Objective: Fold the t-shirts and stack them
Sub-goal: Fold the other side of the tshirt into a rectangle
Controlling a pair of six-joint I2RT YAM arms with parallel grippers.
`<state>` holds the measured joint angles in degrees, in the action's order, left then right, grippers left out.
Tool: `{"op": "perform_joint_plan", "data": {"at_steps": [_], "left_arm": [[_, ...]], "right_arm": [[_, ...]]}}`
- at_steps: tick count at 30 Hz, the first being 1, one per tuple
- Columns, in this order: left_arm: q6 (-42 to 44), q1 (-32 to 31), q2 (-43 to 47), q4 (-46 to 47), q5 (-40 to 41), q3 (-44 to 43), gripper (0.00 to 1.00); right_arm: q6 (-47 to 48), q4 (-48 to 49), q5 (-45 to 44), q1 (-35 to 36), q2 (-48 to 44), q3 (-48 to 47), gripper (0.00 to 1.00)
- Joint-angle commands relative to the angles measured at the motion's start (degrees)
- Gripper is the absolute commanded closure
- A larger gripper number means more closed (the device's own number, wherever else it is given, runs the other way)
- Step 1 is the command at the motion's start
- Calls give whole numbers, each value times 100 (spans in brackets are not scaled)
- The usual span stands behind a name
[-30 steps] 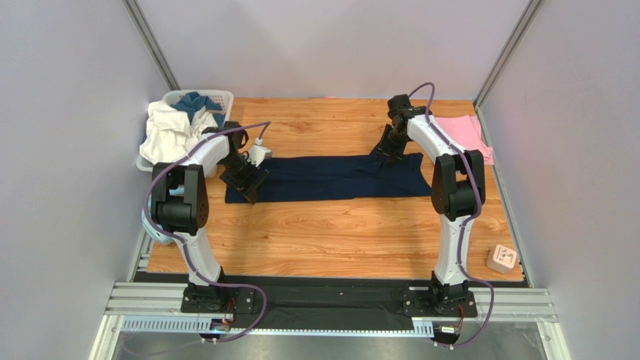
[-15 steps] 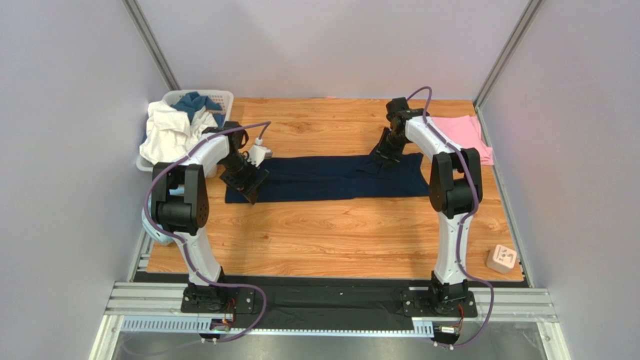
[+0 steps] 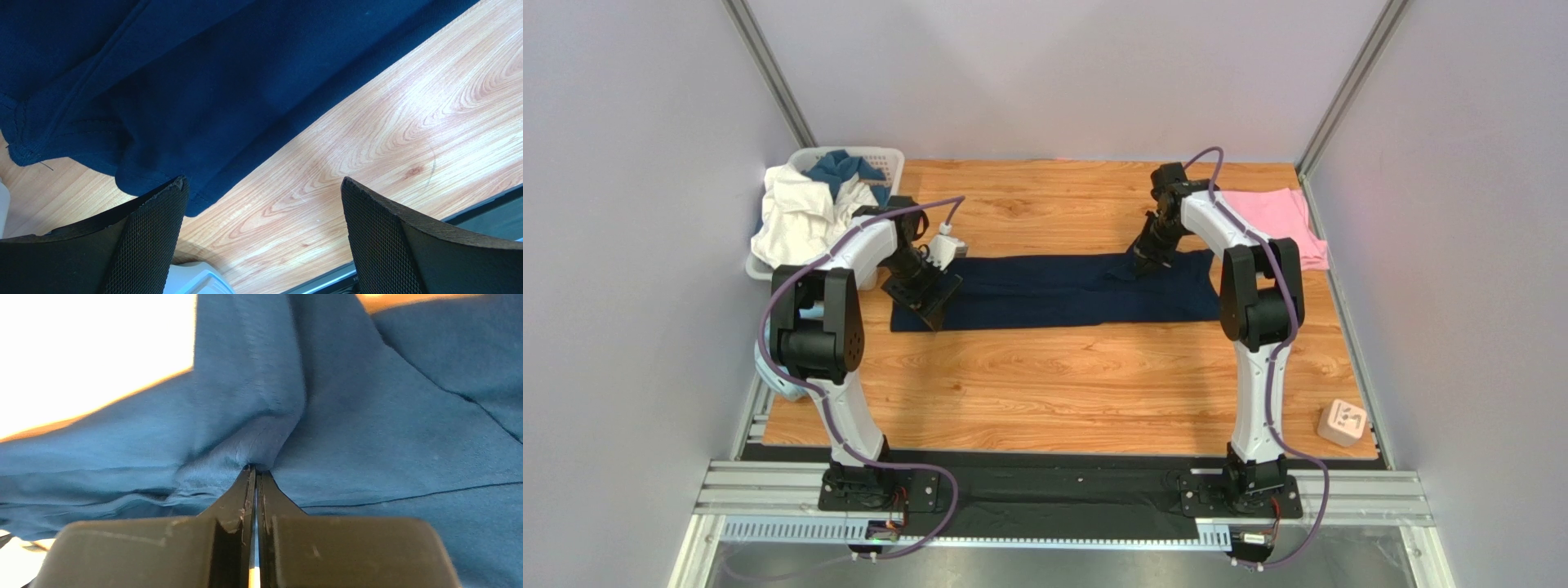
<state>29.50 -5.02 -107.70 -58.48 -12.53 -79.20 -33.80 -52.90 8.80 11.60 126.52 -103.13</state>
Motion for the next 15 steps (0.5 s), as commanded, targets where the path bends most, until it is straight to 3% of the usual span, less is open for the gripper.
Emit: {"op": "perform_joint_plan", "data": {"at_steps": [1, 7, 15], "left_arm": [[48, -17, -40, -41, -74, -175, 1], [30, -17, -67, -58, -100, -219, 1], [91, -17, -23, -67, -47, -131, 1]], "right_arm": [[-92, 131, 219, 62, -39, -575, 100], [-197, 193, 640, 53, 162, -1349, 100], [-425, 280, 948, 45, 1286, -2605, 100]]}}
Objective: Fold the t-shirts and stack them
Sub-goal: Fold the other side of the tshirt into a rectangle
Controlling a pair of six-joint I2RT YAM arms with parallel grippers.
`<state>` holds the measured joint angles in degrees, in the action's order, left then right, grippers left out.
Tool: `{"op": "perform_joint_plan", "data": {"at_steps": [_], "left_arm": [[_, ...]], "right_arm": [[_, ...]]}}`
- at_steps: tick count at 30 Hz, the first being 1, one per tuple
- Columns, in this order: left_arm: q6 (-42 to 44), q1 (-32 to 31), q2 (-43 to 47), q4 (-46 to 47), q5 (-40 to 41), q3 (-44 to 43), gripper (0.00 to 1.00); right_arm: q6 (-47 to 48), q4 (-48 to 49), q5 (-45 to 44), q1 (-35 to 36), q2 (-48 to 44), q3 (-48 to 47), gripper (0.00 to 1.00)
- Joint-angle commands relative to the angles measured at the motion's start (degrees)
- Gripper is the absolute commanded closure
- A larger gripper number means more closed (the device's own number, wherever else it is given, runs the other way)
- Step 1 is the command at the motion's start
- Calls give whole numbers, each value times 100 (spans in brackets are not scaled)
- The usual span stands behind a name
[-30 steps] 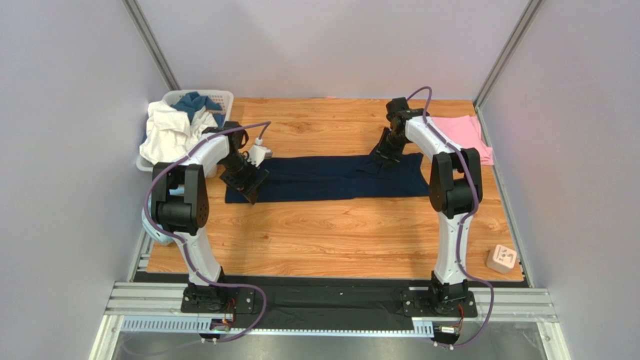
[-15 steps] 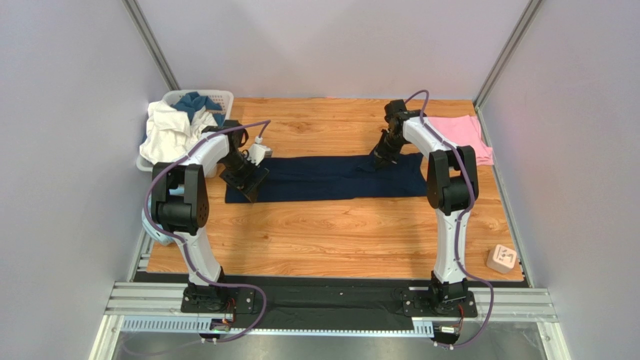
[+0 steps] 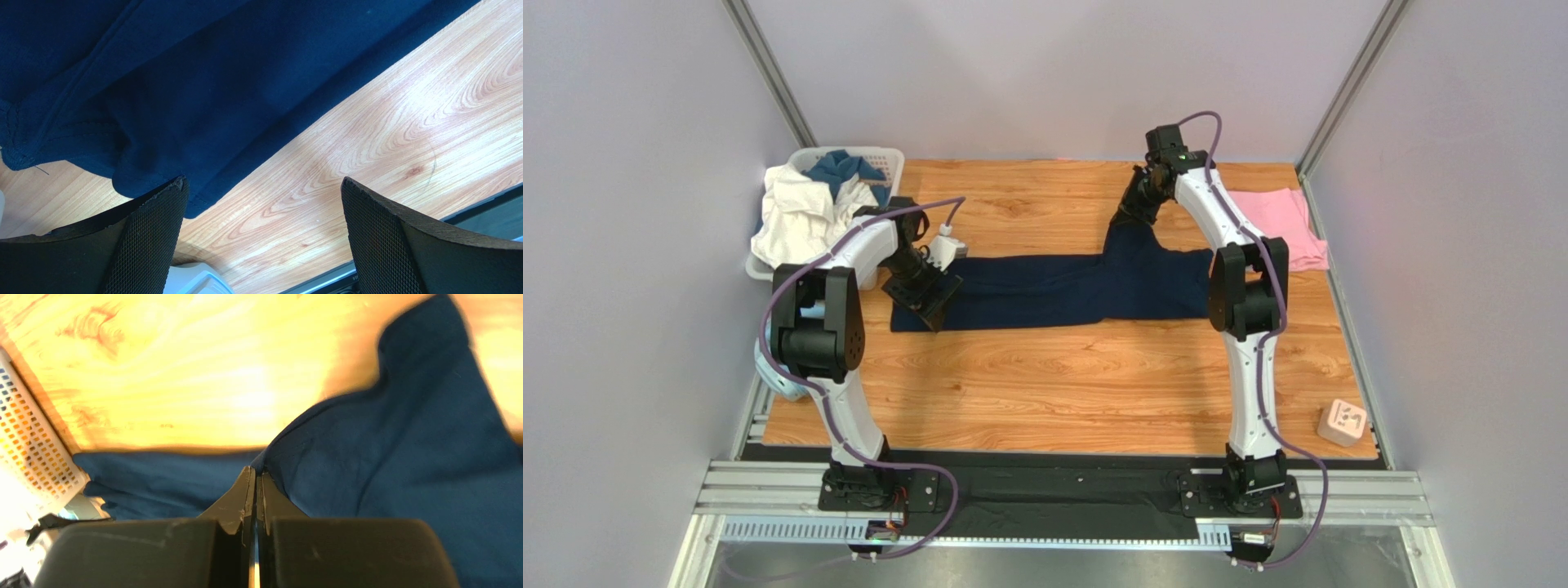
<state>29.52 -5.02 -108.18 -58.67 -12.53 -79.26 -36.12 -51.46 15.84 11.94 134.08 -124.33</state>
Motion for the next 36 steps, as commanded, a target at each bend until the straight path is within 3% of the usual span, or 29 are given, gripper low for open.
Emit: {"op": "perform_joint_plan", "data": {"at_steps": [1, 3, 4, 6, 7, 9, 14, 20, 24, 31, 36], "left_arm": [[98, -17, 34, -48, -39, -98, 1], [116, -17, 34, -48, -21, -81, 1], [116, -17, 51, -48, -21, -80, 1], [133, -17, 60, -48, -3, -80, 1], [133, -17, 60, -48, -3, -89, 1], [133, -17, 60, -56, -30, -89, 1], [151, -17, 25, -65, -47, -63, 1], [186, -8, 139, -91, 58, -150, 1], [-59, 44, 262, -65, -240, -492, 1], [-491, -175, -308, -74, -759, -1441, 1], [-570, -683, -730, -39, -804, -1583, 1]], "right_arm": [[-203, 223, 271, 10, 618, -539, 100], [-211, 312, 341, 1, 811, -609, 96], [-211, 312, 350, 1, 873, -679, 80], [-185, 242, 350, -8, 944, -706, 63], [-133, 85, 298, -34, 944, -689, 49], [-45, -74, -8, -61, 840, -628, 37], [359, -101, -941, -131, -390, 83, 19], [369, 171, -1487, -263, -2136, 1172, 16], [-147, 952, -700, -280, -3026, 3049, 19], [-1071, 2322, 859, -272, -2810, 5205, 26], [-1047, 2335, 739, -289, -2256, 5165, 29]]}}
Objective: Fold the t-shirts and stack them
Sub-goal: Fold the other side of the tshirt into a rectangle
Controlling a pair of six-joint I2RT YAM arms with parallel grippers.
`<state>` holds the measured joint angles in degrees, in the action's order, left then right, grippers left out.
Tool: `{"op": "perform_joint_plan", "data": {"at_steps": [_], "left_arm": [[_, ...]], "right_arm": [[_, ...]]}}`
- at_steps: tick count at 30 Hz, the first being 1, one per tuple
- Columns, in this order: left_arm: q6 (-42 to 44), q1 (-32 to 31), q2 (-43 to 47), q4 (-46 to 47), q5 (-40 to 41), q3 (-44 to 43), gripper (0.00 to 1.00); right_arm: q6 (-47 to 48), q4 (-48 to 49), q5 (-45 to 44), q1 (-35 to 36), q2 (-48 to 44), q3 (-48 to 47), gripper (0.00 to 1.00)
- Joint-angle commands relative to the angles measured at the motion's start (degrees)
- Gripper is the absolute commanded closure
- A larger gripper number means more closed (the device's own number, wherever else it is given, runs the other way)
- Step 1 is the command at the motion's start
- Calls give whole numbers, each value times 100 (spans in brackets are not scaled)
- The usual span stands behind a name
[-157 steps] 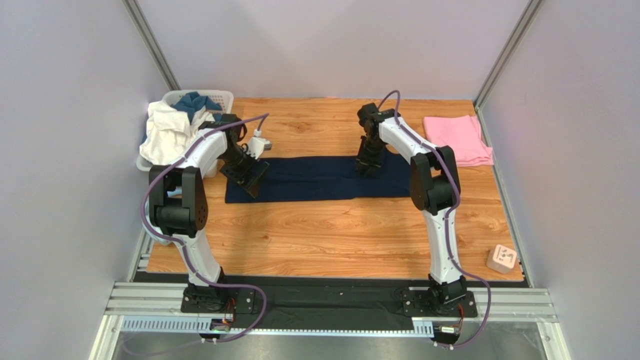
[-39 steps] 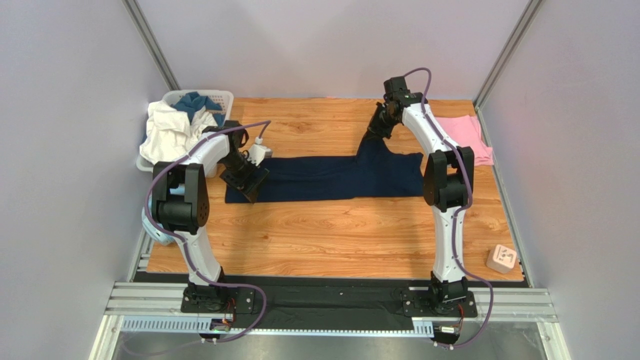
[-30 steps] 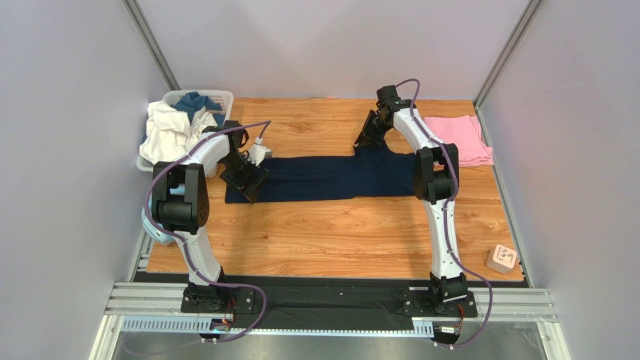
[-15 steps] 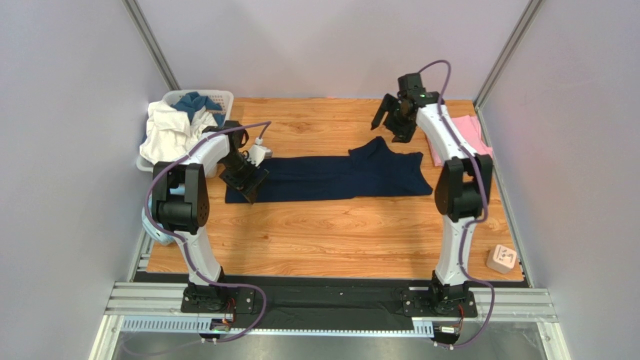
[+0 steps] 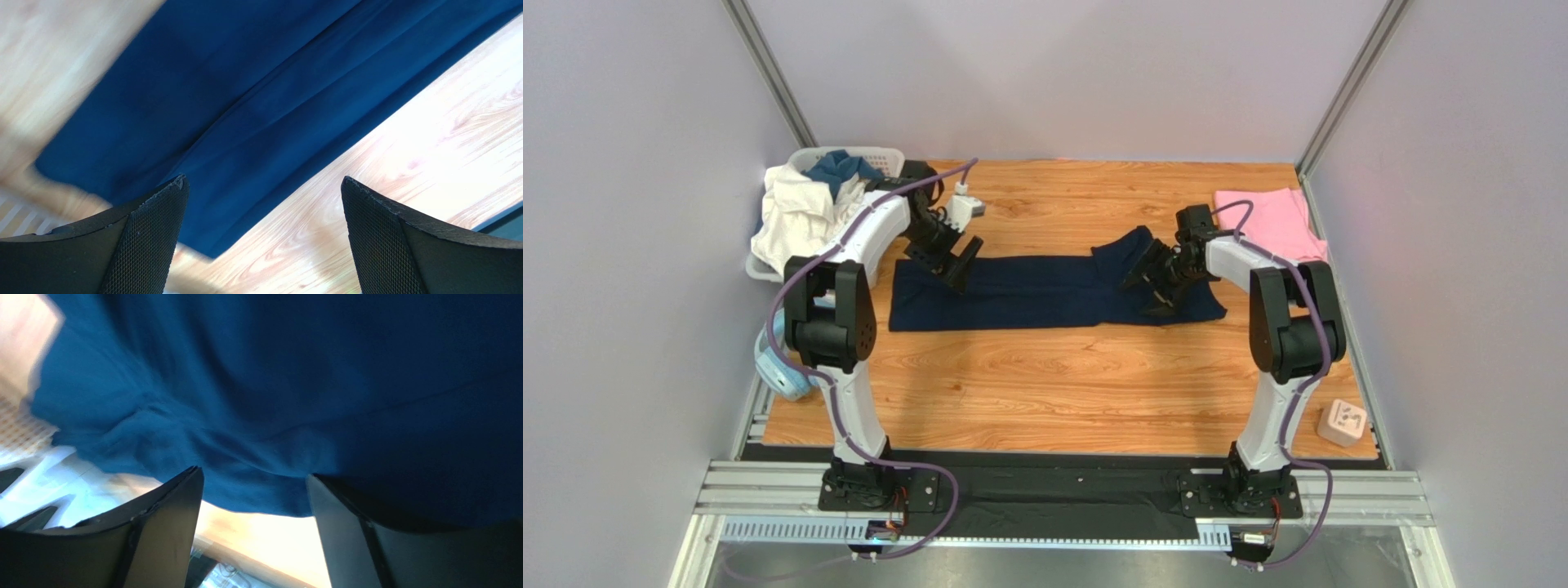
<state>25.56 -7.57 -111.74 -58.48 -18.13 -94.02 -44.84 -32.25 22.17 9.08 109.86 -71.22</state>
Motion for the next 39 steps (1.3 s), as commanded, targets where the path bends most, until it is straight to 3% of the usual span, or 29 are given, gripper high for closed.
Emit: {"op": "perform_joint_plan", "data": {"at_steps": [1, 4, 9, 17, 21, 25, 31, 35, 39], "left_arm": [[-174, -473, -427, -15, -174, -91, 1], [-174, -482, -655, 38, -121, -38, 1], [-16, -220, -849, 205, 196, 260, 1], [362, 651, -542, 205, 494, 700, 1], [388, 661, -296, 188, 399, 938, 1], [274, 538, -32, 47, 152, 859, 1], [98, -94, 670, -199, 12, 639, 1], [-130, -569, 979, -401, -374, 219, 0], [-271, -964, 751, -621, -701, -125, 0]], "right_arm": [[-131, 212, -62, -20, 280, -225, 29], [106, -175, -678, -12, 413, -585, 29], [274, -440, -943, -38, 685, -876, 29], [415, -783, -1285, -178, 782, -876, 30], [520, -967, -1470, -275, 659, -937, 30], [634, -1222, -1453, -284, 475, -1174, 29], [608, -1336, -733, -258, 9, -1850, 26], [669, -1600, -382, -275, 429, -3149, 25], [775, -1452, 23, -293, 1481, -4598, 27]]}}
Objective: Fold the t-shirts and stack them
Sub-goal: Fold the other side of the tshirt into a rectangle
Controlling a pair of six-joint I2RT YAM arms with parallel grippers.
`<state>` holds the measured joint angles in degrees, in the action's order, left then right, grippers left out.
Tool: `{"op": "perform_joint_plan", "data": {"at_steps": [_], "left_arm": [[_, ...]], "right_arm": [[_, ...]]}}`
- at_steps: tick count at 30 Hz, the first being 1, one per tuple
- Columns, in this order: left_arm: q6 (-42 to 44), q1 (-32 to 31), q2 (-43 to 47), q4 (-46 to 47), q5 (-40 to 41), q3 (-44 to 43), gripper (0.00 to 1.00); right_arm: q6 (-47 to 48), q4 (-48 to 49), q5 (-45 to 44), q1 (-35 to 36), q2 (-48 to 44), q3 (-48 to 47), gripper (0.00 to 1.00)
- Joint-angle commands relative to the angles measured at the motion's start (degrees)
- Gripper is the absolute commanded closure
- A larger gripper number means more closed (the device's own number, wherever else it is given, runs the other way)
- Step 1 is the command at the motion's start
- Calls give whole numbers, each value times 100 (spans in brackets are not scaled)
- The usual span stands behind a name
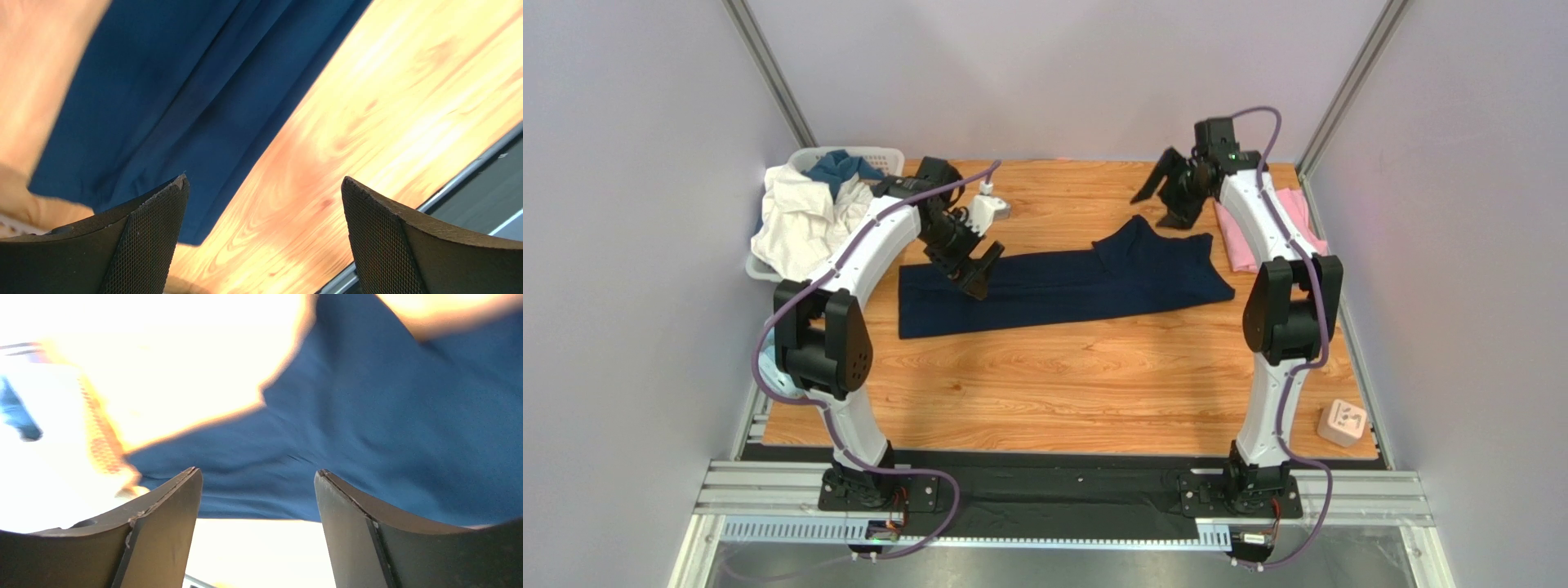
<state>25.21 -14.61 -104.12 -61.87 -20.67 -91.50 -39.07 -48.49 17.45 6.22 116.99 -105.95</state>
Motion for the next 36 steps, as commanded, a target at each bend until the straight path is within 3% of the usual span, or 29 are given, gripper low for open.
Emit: {"op": "perform_joint_plan", "data": {"at_steps": [1, 4, 8, 14, 16, 19, 24, 32, 36], "left_arm": [[-253, -349, -91, -282, -421, -412, 0], [-324, -516, -468, -256, -657, -579, 0], [-342, -534, -1110, -291, -869, -842, 0], [-324, -551, -1673, -282, -658, -1194, 0], [-376, -569, -1778, -282, -649, -1290, 0], [-438, -700, -1832, -308, -684, -1510, 0], [-692, -947, -1946, -309, -649, -2318, 0], [-2177, -1114, -3017, 315, -684, -4594, 0], [-2415, -1360, -3238, 569, -746, -4737, 0]], "right_arm": [[224, 208, 583, -7, 964, -1312, 27], [233, -28, 847, -7, 1729, -2005, 34], [207, 49, 1085, -7, 1977, -1825, 37], [224, 156, 997, -50, 2161, -1788, 35], [233, 156, 979, -68, 2223, -1867, 29], [207, 147, 1110, -94, 2355, -1999, 27], [128, 173, 1313, -208, 2206, -1947, 27], [101, 393, 1006, -569, 2082, -2192, 34], [452, 436, 707, -578, 2161, -2167, 35]]}}
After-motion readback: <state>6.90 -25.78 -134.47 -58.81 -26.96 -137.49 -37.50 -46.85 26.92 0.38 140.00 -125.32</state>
